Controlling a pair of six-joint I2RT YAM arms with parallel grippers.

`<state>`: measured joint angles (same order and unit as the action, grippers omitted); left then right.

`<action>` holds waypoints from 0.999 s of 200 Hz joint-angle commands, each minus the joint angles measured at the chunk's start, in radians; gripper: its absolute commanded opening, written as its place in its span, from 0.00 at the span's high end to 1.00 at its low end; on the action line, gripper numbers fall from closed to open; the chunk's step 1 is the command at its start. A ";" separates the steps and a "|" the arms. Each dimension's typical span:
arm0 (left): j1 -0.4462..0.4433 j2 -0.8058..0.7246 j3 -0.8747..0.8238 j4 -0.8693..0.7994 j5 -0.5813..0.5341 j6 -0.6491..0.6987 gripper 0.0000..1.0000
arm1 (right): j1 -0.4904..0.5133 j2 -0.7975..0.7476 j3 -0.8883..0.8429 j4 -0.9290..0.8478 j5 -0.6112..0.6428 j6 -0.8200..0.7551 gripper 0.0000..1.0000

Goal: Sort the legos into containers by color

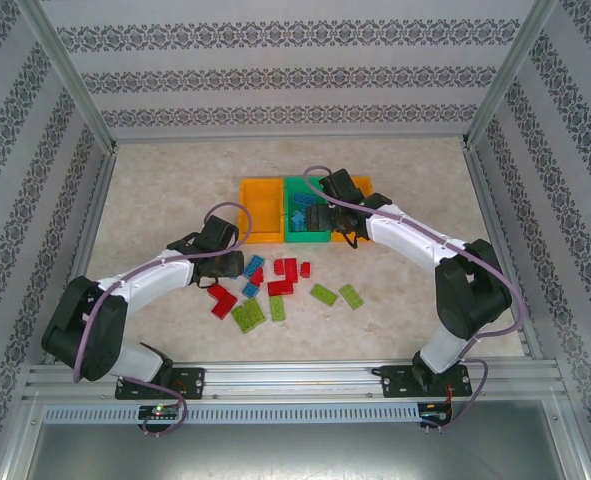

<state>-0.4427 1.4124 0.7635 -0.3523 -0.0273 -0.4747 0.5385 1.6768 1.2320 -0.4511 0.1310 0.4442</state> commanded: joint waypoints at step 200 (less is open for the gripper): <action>0.013 0.165 0.046 0.050 0.025 0.049 0.51 | -0.066 -0.224 -0.158 -0.009 0.067 -0.018 0.09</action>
<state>-0.4427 1.5585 0.7918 -0.3225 0.0147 -0.4446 0.4873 1.4876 1.0935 -0.4519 0.1726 0.4404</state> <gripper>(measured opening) 0.507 0.906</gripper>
